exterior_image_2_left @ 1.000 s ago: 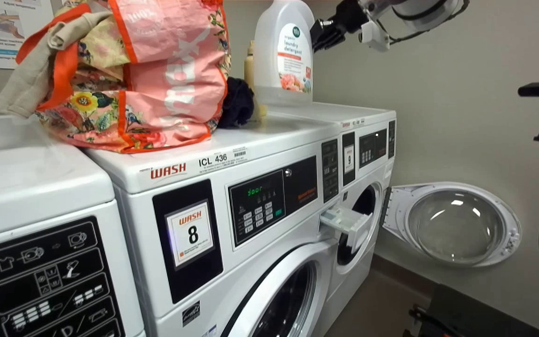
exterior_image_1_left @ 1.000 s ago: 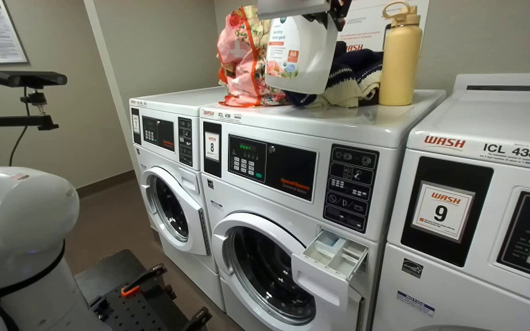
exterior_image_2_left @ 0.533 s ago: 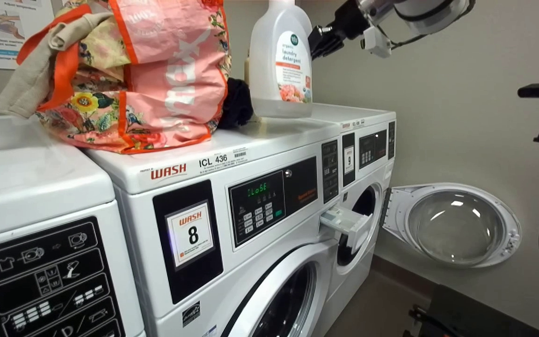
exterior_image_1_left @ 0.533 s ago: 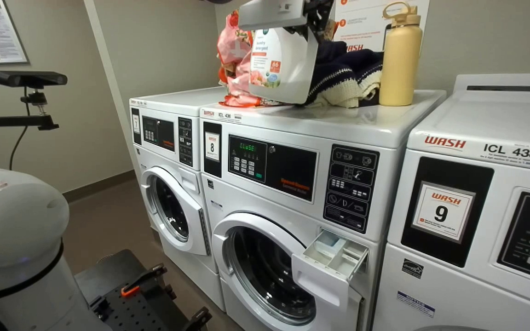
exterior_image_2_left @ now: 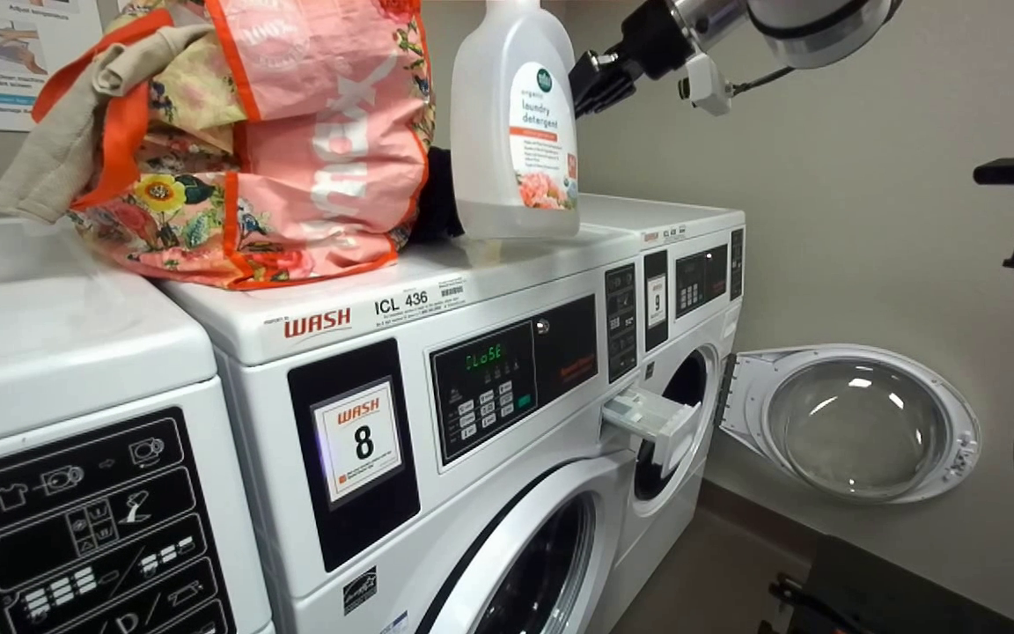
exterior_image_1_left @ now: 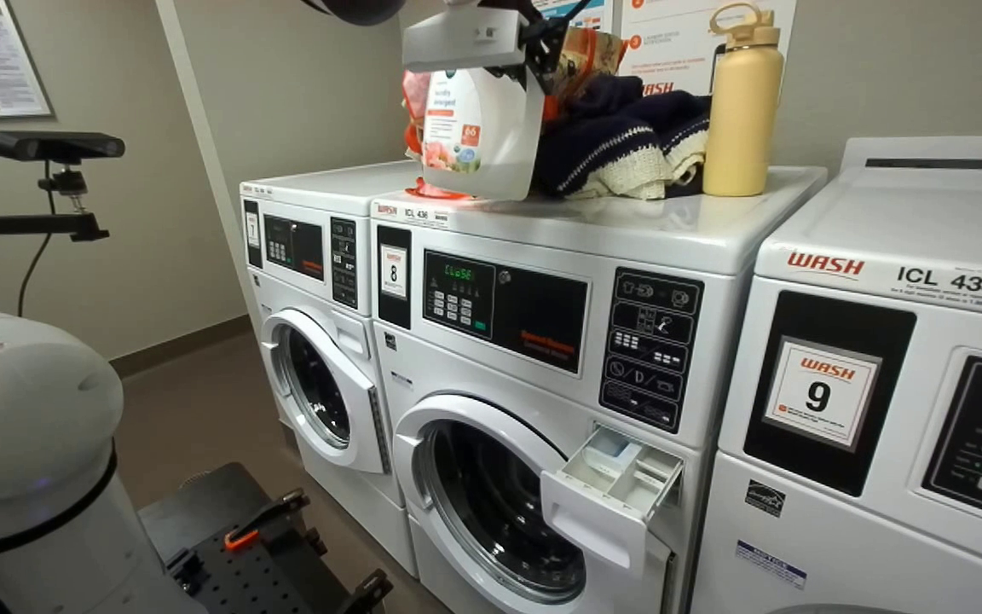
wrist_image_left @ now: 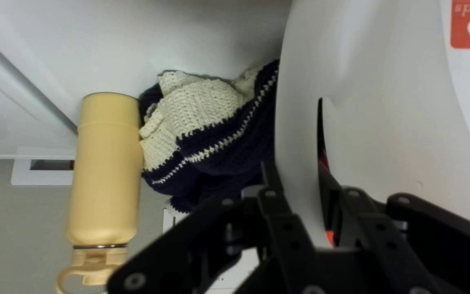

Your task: Move the bottle to the left on the washing machine

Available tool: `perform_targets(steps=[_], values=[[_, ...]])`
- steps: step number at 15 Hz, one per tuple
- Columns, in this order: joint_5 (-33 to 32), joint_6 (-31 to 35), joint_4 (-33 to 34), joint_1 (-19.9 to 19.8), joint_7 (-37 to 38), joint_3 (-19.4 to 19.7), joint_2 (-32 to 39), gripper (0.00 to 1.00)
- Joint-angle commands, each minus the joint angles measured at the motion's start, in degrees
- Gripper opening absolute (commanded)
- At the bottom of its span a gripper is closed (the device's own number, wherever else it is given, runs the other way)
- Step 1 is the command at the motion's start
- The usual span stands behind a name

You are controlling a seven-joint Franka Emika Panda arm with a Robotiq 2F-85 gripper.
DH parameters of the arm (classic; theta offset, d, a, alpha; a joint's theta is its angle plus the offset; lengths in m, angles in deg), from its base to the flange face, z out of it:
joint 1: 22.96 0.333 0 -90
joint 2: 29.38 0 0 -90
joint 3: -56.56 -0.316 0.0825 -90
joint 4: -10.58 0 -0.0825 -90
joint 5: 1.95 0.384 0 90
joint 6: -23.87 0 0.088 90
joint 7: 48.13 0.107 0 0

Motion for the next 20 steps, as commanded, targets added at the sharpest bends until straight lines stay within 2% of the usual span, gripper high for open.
perform_targets(steps=[1, 4, 8, 15, 19, 20], values=[[2.4, 1.1, -2.2, 0.1, -1.1, -2.9, -4.3, 0.06], [2.8, 1.8, -3.0, 1.3, -1.0, -4.0, -4.9, 0.06], [5.1, 2.9, -2.2, 5.5, -2.1, -3.6, -4.1, 0.06], [13.7, 3.4, 1.5, 15.6, -8.6, 0.2, 0.8, 0.06], [20.0, 6.3, 4.4, 19.8, -12.7, 2.6, 5.5, 0.06], [20.7, 7.6, 5.0, 22.2, -13.1, 4.5, 6.4, 0.06]])
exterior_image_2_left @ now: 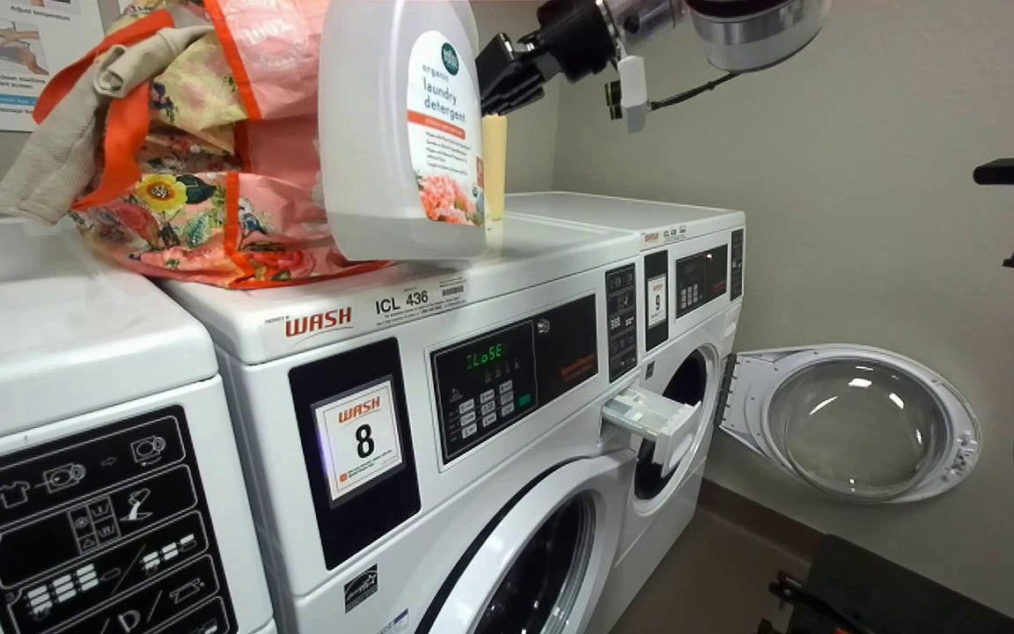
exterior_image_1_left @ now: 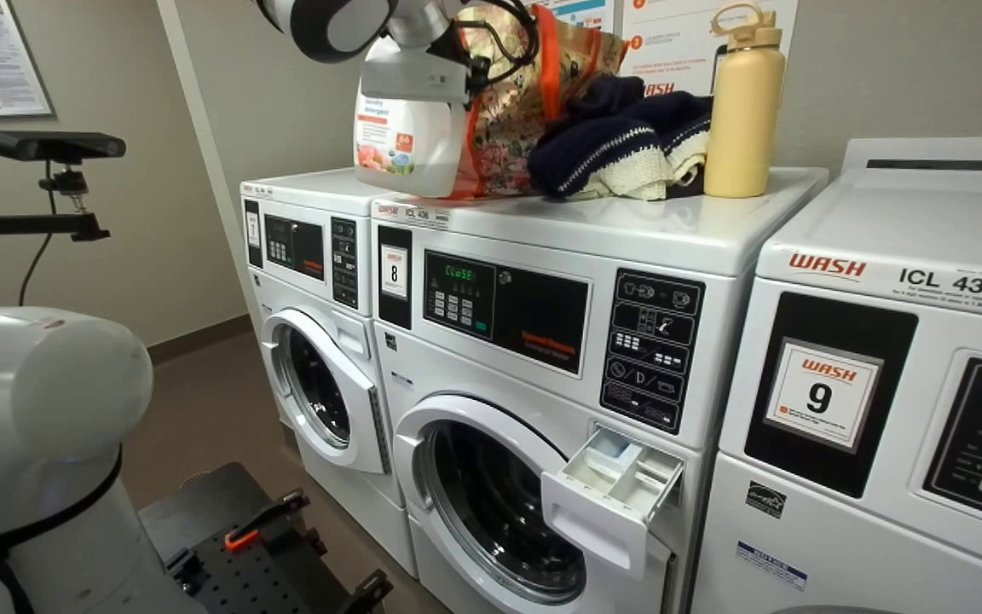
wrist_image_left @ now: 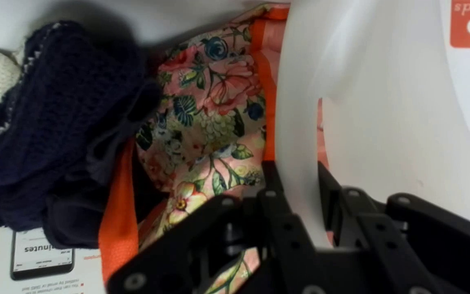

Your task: Move the bottle to the left on the washing machine

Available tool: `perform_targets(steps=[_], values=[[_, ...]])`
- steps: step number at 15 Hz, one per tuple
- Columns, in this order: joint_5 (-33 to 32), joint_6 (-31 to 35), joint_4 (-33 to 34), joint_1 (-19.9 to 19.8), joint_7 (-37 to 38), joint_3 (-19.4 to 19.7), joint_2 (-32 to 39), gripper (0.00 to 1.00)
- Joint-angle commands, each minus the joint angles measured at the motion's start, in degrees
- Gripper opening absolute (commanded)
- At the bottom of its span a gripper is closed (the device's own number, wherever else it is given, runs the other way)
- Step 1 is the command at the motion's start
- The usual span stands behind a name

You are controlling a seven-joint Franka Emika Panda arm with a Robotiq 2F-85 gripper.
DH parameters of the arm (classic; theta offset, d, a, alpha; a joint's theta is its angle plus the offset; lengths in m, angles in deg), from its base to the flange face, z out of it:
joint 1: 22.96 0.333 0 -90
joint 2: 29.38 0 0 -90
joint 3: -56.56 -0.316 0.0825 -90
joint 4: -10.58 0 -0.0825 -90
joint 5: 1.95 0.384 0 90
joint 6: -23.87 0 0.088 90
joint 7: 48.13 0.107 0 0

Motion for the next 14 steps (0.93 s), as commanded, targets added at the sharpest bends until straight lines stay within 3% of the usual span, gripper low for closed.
perform_targets(steps=[1, 14], values=[[5.4, 4.7, 5.5, 5.7, -2.1, 3.5, 4.4, 0.06], [13.2, 20.4, 10.3, 23.7, -6.9, 14.9, 14.1, 0.06]])
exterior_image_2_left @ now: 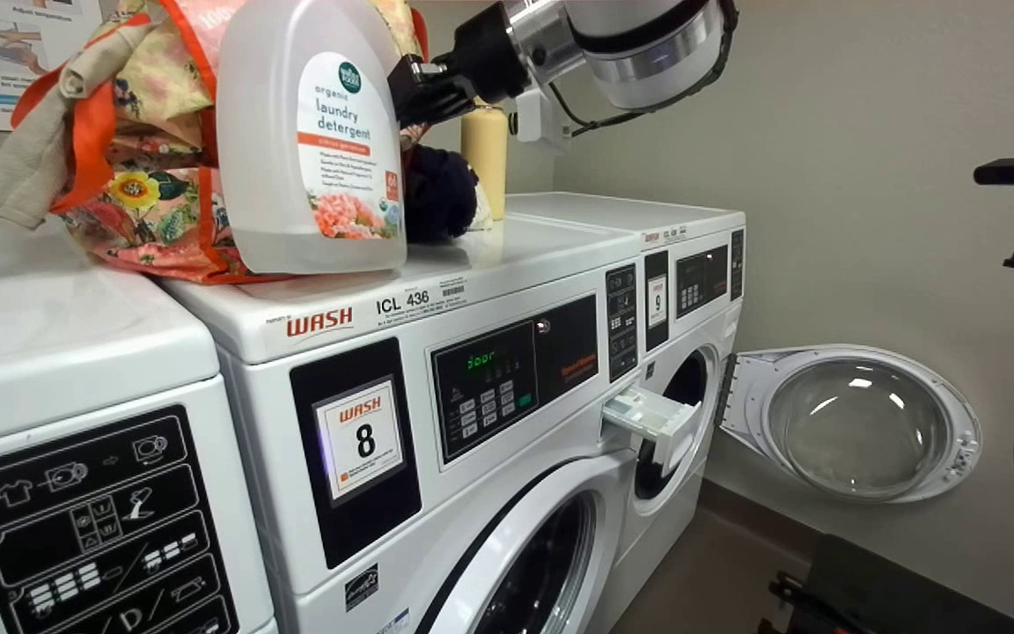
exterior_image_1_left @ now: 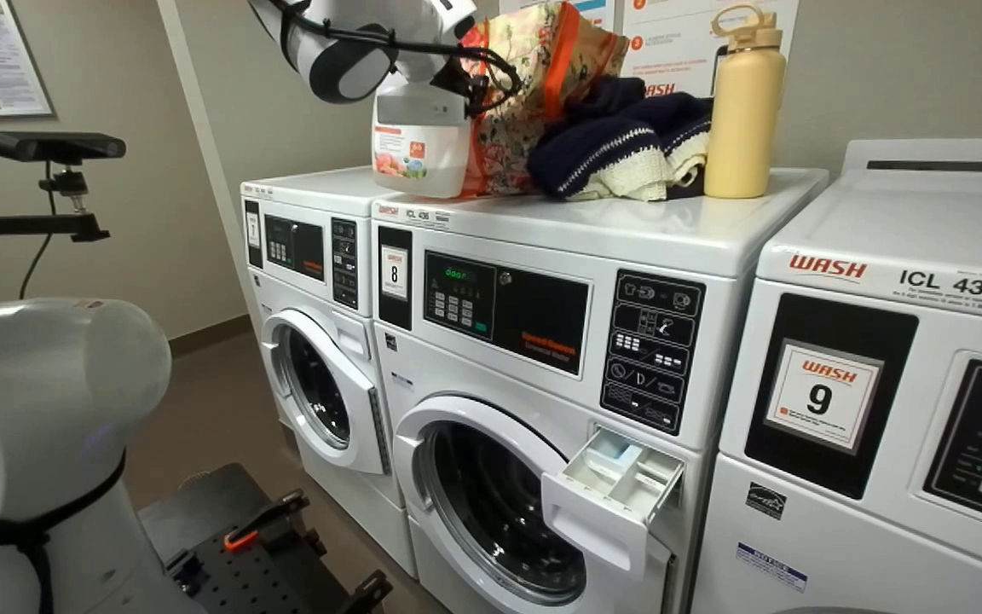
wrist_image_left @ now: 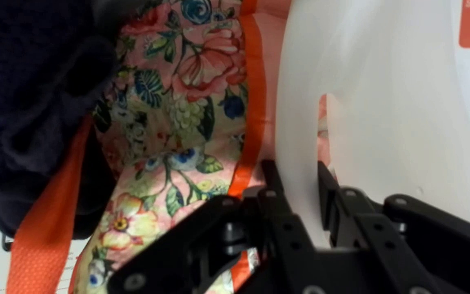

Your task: Move the bottle to the left on the washing machine

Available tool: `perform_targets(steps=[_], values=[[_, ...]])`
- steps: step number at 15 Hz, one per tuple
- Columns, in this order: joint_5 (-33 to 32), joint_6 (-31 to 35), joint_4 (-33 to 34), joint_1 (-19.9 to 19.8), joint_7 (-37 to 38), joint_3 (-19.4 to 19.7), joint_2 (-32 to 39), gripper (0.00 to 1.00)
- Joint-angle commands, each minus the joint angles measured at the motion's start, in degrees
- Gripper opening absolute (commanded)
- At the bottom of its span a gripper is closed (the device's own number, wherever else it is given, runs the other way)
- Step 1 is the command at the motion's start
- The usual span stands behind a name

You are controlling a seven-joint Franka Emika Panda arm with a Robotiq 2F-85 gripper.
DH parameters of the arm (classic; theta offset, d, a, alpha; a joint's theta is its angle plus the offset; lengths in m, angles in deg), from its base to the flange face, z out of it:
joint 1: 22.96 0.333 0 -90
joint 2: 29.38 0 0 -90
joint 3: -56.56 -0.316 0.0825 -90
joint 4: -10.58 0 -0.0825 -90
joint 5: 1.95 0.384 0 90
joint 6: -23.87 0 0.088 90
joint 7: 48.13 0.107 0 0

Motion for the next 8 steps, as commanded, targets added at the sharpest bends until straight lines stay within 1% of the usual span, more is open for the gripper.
perform_targets(steps=[1, 4, 7, 8], values=[[4.1, 5.5, 5.0, 6.2, -1.3, 5.0, 3.2, 0.06], [4.9, 8.4, 6.2, 11.1, -1.5, 9.5, 4.3, 0.06], [3.7, 10.6, 6.5, 15.1, -1.2, 13.3, 4.2, 0.06], [3.3, 11.2, 6.3, 16.2, -1.1, 14.3, 4.0, 0.49]])
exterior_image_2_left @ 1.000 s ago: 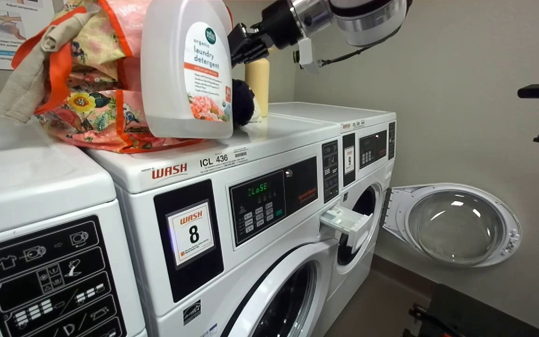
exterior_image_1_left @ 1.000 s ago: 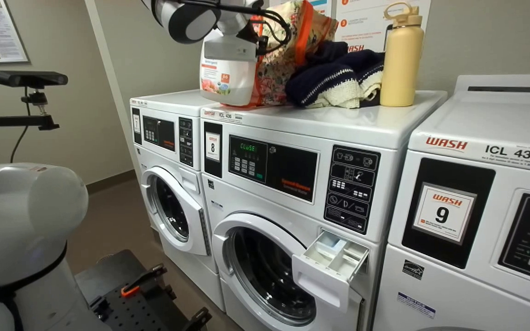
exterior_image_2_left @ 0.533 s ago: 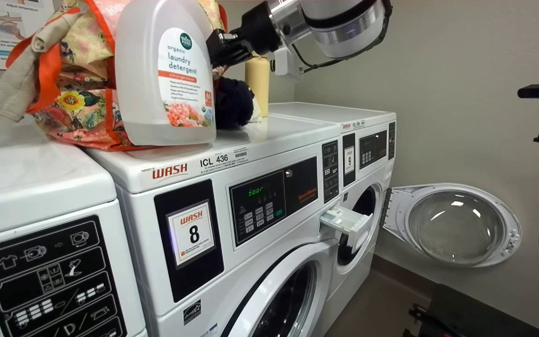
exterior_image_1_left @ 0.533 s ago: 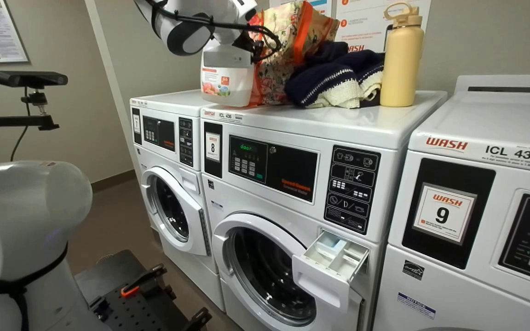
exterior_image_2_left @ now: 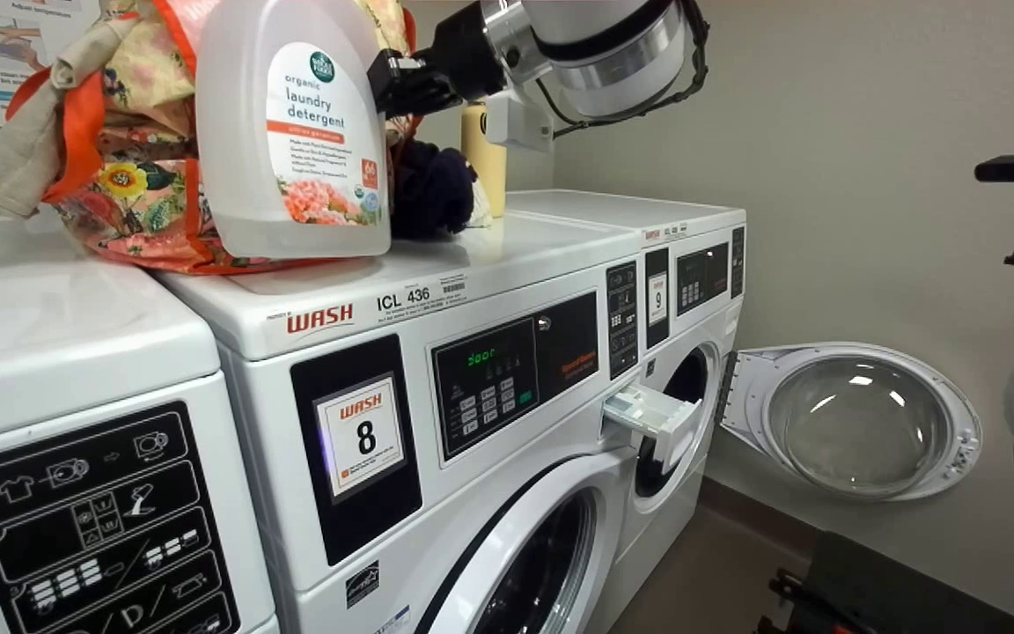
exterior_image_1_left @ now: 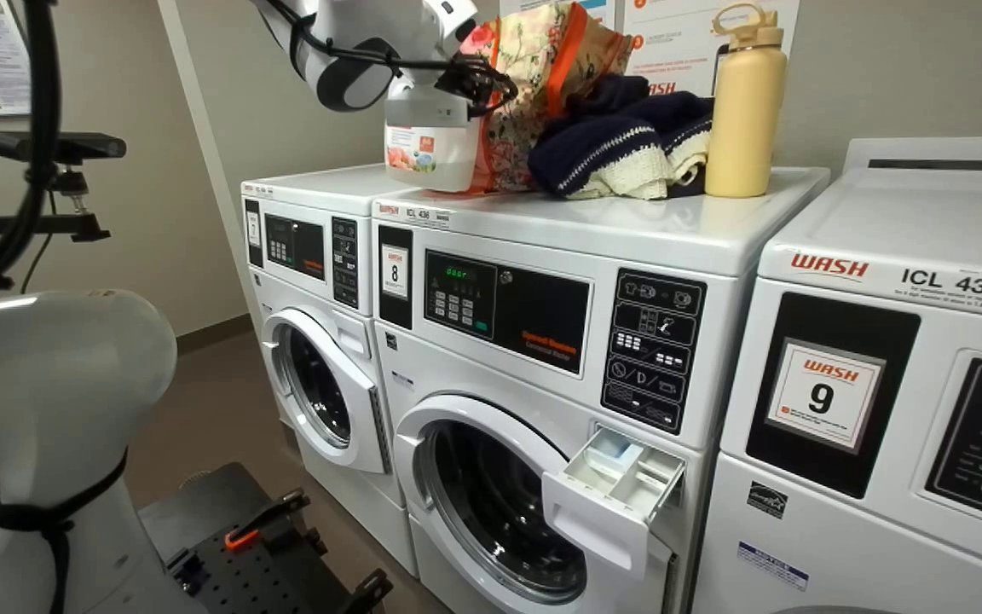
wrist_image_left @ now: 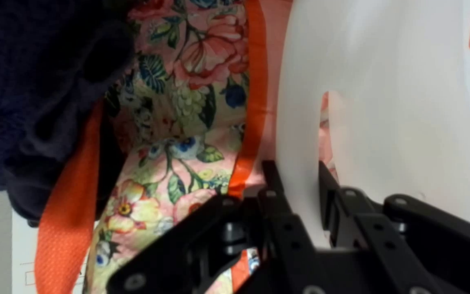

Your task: Move the bottle to the left on the washing machine

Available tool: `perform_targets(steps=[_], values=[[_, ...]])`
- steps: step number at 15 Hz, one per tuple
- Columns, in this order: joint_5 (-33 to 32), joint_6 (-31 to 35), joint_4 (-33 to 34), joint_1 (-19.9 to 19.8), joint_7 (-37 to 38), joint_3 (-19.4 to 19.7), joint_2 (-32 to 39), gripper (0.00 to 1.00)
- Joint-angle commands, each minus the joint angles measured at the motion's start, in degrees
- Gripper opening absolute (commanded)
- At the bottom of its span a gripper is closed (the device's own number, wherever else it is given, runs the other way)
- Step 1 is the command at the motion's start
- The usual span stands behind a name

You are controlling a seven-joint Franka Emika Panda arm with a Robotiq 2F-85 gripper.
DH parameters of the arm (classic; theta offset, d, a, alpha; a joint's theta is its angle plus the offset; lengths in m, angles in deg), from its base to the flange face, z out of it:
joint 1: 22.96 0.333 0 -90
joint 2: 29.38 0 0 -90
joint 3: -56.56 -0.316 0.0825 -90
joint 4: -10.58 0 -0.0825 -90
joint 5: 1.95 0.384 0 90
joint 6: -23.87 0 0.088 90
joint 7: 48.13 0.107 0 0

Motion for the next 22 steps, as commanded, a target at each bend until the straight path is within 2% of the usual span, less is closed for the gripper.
perform_targets(steps=[1, 3, 6, 8, 15, 22], values=[[0.6, 4.7, 3.0, 4.7, -0.6, 4.3, 0.5, 0.51], [-0.2, 5.9, 3.0, 6.7, -0.5, 6.0, 0.0, 0.63], [-1.0, 7.2, 3.0, 9.0, -0.2, 8.6, -0.2, 0.88], [-1.5, 8.0, 2.7, 10.4, -0.1, 10.2, -0.6, 0.99], [-2.1, 8.5, 2.1, 13.2, 0.1, 14.6, -0.8, 1.00], [-1.9, 5.9, 1.2, 12.0, -0.3, 15.2, -1.4, 1.00]])
